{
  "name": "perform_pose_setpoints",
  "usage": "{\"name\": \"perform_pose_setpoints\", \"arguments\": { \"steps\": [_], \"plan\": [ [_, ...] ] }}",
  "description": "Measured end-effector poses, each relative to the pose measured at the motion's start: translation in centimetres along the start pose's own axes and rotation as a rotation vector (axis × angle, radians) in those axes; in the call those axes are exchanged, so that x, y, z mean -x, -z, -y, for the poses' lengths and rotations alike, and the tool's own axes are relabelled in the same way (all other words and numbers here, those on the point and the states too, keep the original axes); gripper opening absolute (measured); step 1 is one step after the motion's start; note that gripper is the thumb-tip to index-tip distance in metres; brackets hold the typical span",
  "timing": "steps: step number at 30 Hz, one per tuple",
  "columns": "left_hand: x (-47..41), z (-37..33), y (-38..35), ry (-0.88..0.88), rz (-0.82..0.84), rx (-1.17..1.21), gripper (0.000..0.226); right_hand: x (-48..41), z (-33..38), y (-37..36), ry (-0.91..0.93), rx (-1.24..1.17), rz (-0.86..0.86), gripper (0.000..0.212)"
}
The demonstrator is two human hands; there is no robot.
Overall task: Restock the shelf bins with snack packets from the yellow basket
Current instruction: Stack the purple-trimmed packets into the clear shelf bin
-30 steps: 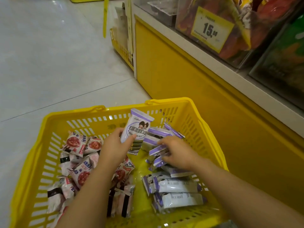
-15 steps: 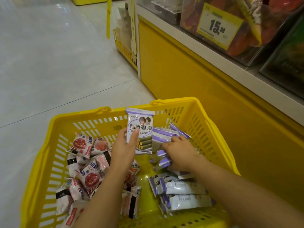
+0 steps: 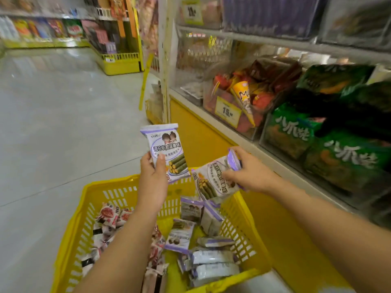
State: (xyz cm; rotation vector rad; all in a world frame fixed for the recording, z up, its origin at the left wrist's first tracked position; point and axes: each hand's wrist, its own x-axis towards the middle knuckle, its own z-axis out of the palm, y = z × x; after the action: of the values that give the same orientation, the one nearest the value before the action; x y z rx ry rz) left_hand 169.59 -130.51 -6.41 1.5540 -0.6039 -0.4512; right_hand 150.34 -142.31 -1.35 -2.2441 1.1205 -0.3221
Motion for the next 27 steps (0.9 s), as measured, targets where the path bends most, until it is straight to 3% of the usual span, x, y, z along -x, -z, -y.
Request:
{"name": "perform_pose_setpoints", "arguments": {
  "steps": [2,6,11,14,18,21,25,27],
  "plan": [
    [0.4,-2.6,-0.2,-0.036,0.01,0.008,0.022,1.5,1.2,2.6,0.015,-0.083,-0.042,0.05],
    [0.7,-8.0,0.1,-0.131,0.085,-0.043,0.023,4.7,3.3,7.8,0.074,-0.149,-0.072,0.055],
    [0.7,-13.1,2.4,-0.228,0.361,-0.287,0.036,7.7,4.9,11.4,0.171,-0.25,-0.002,0.044],
    [1.8,-13.5,3.1,-0.23,0.454,-0.321,0.037,8.8,5.1,11.9,0.229,-0.329,0.082,0.027],
    [3.6,-12.4,2.3,-0.308,0.563,-0.36,0.052,9.0,4.5,10.8,0.229,-0.395,0.218,0.036],
    [4.6,-12.2,1.5,-0.332,0.707,-0.435,0.043,8.5,3.8,10.0,0.194,-0.421,0.248,0.025],
    [5.6,-12.4,0.9,-0.251,0.754,-0.414,0.02,7.6,3.0,9.5,0.105,-0.541,0.242,0.025],
    [5.8,-12.0,0.6,-0.256,0.803,-0.411,0.032,7.1,3.0,9.1,0.062,-0.586,0.227,0.03]
  ]
}}
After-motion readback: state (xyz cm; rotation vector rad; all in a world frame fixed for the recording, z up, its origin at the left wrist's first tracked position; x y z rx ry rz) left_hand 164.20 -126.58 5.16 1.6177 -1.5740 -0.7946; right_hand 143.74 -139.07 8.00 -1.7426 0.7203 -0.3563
